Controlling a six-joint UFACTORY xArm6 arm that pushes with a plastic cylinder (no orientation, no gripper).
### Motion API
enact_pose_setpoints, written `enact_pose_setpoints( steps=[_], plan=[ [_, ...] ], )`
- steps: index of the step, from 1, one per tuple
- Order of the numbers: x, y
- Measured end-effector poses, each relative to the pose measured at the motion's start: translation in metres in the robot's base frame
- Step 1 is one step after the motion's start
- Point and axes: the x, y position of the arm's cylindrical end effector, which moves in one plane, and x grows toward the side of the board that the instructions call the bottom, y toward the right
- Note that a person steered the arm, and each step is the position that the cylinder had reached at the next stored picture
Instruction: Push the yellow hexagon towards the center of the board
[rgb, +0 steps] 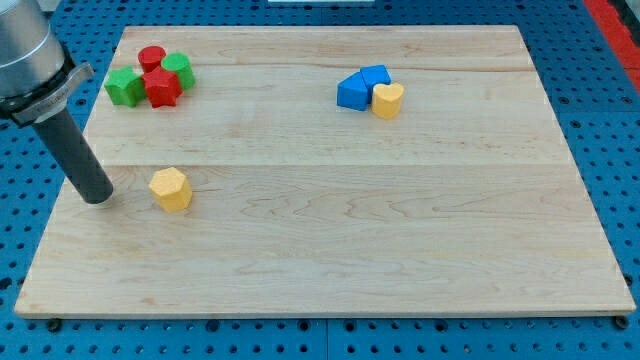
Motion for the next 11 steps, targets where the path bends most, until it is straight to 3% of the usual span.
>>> enact_pose_setpoints(
  steps=[1, 4, 9, 11],
  plan=[
    [-0.016, 0.005],
    [0.003, 0.014],
    [-0.005, 0.145],
    [-0.002, 0.154]
  ],
)
